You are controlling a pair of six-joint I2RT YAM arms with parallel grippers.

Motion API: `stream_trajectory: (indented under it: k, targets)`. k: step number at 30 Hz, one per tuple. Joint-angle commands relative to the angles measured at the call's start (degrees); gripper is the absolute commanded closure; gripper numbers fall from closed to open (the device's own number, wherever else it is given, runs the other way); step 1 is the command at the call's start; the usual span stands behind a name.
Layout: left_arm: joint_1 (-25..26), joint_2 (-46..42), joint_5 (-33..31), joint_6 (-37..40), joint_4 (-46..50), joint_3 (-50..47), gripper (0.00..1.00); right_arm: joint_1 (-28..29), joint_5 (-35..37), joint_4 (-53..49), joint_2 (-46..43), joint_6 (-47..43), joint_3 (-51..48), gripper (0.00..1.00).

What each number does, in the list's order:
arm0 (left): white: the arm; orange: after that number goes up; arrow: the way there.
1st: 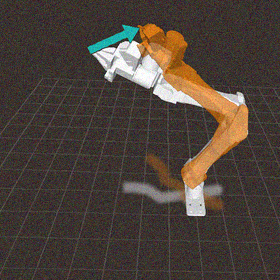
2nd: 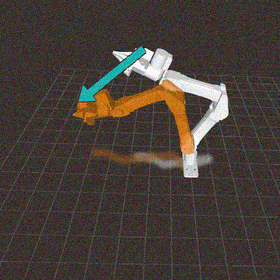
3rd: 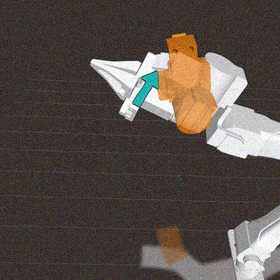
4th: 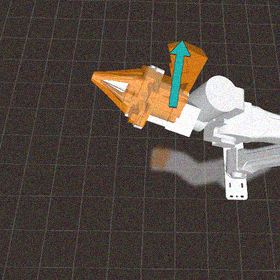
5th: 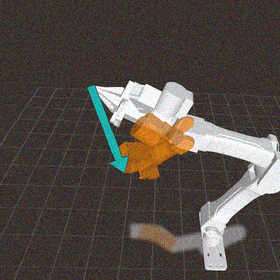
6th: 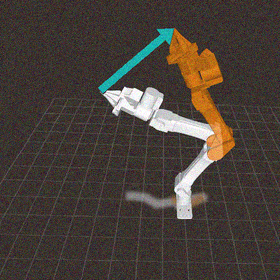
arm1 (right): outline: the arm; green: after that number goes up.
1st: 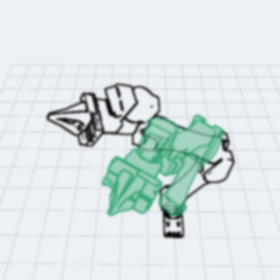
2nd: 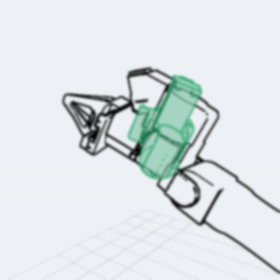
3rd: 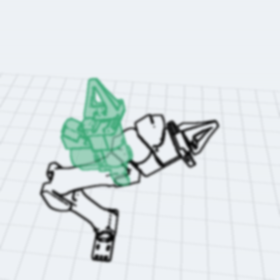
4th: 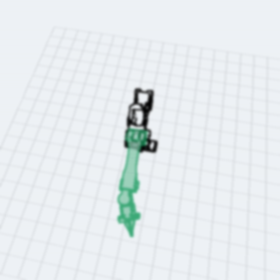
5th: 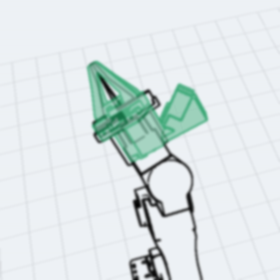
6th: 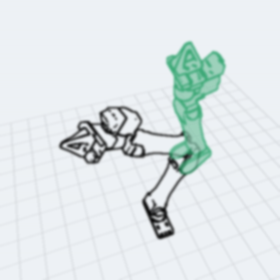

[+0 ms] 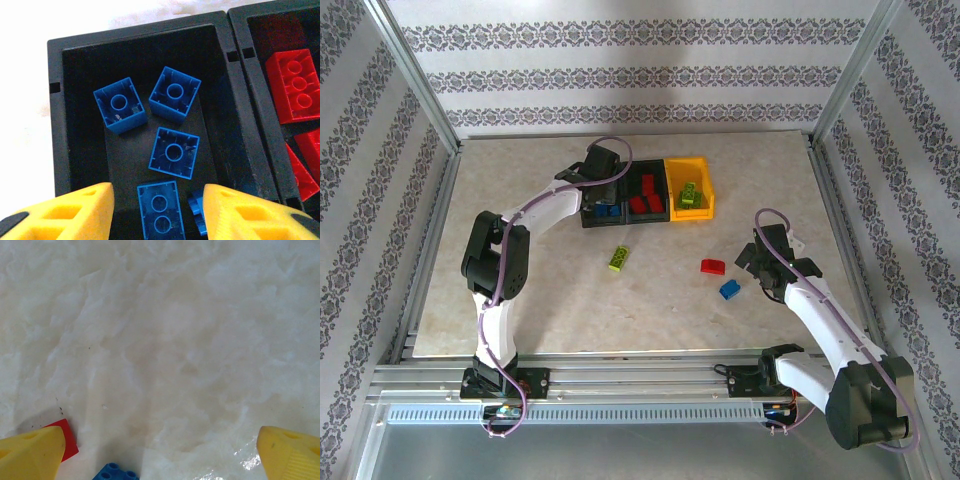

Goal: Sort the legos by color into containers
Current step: Place the lego in the container, then pick up the lego from the bottom-right of the table.

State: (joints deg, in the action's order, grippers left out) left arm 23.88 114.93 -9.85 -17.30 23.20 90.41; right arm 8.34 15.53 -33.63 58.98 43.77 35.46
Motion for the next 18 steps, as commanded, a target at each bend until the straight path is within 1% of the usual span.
stream_trajectory:
  k: [1, 4, 7, 10, 14, 18]
  targets:
    - [-0.5, -2.3, 1.1, -0.1, 0.9, 0.3, 0.49, -0.7, -0.3, 0.2, -0.3, 0.1, 0.9, 0.02]
    - [-0.6, -4.1, 1.8, -0.5, 0.2, -1.0, 0.49, -0.7, -0.2, 0.1, -0.3, 0.2, 1.0, 0.02]
    - [-0.3, -6.5, 3.4, -1.1, -0.9, -3.0, 0.46, -0.7, -0.2, 0.1, -0.2, -0.1, 1.3, 0.02]
    - [0.9, -9.1, 4.9, -1.2, -2.3, -5.2, 0.45, -0.7, 0.1, 0.1, 0.0, -0.4, 1.6, 0.02]
    - [3.5, -11.4, 9.6, -1.8, -5.0, -8.8, 0.43, -0.7, 0.3, -0.2, 1.0, -0.7, 2.2, 0.02]
    - [8.0, -12.5, 11.5, -1.8, -7.4, -11.7, 0.39, -0.8, 0.3, -0.3, 2.3, -1.3, 3.1, 0.02]
